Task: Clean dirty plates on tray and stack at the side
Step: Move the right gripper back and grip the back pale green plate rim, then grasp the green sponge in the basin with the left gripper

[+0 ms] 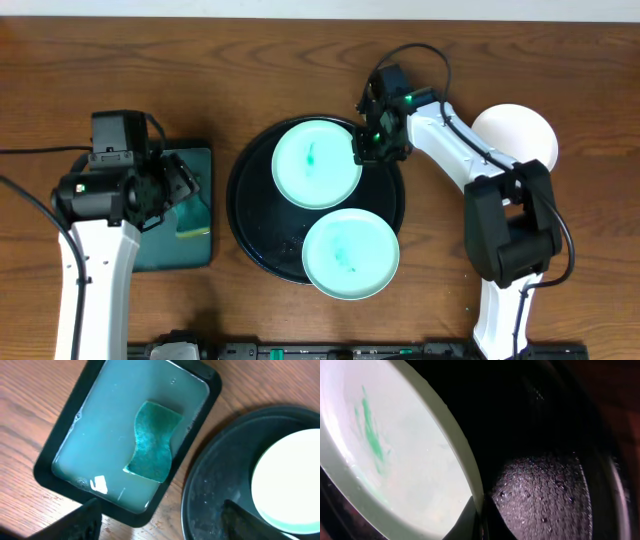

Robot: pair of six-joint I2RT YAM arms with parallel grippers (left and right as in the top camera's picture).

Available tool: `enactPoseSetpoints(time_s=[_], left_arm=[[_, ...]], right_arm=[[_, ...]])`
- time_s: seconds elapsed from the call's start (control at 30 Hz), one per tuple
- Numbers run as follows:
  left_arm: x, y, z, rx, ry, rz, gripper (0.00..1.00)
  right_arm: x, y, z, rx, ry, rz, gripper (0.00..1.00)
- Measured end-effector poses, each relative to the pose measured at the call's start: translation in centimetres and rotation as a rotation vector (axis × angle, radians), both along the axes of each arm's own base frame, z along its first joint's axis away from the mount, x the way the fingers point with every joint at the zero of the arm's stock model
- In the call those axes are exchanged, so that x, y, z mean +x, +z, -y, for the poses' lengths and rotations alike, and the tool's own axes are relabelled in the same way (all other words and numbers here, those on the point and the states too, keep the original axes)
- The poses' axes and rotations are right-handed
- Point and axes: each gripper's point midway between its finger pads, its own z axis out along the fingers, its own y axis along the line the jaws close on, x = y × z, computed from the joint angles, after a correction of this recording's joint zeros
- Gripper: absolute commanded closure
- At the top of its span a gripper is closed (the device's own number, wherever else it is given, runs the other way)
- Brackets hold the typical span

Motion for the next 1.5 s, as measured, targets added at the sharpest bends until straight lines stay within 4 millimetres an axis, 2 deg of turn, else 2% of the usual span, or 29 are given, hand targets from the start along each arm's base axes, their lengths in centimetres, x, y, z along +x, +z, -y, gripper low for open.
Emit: enactPoseSetpoints(time_s=[0.13, 0.27, 0.5, 0.67, 0.87, 1.03, 1.2, 1.37, 1.43, 1.5], left_arm=[[0.2, -0.8, -0.6, 0.029, 0.012, -0.037, 0.34], [0.5, -2.5, -1.6, 0.076, 0.03, -0.109, 0.34], [1.7, -7.5, -2.1, 0.094, 0.018, -0.274, 0.5], [1.7, -11.4, -1.5, 0.051, -0.025, -0.407, 0.5], [2.4, -14.5, -0.9, 0.014, -0.07, -0.462, 0.5], [3.5, -16.0, -0.4, -0.013, -0.095, -0.432, 0.5], [3.2, -17.6, -0.4, -0.03, -0.102, -0.412, 0.5], [2.9, -18.4, -1.0, -0.026, -0.097, -0.404, 0.67], [2.8, -18.4, -1.3, -0.022, -0.09, -0.405, 0.67], [2.8, -18.4, -1.4, -0.023, -0.086, -0.404, 0.55]], right_arm=[[-0.7, -2.1, -0.1, -0.023, -0.003, -0.05, 0.99], [-0.8, -2.4, -0.2, -0.026, -0.002, -0.055, 0.99], [-0.8, -2.4, -0.3, -0.027, -0.004, -0.056, 0.99], [-0.8, -2.4, -0.3, -0.027, -0.006, -0.056, 0.99], [-0.8, -2.4, -0.3, -0.027, -0.006, -0.056, 0.99], [-0.8, -2.4, -0.3, -0.028, -0.006, -0.058, 0.99], [-0.9, -2.4, -0.2, -0.028, -0.006, -0.059, 0.99], [-1.1, -2.4, -0.2, -0.03, -0.006, -0.068, 0.99], [-1.2, -2.4, -0.1, -0.032, -0.006, -0.074, 0.99], [-1.2, -2.4, -0.1, -0.032, -0.006, -0.076, 0.99]])
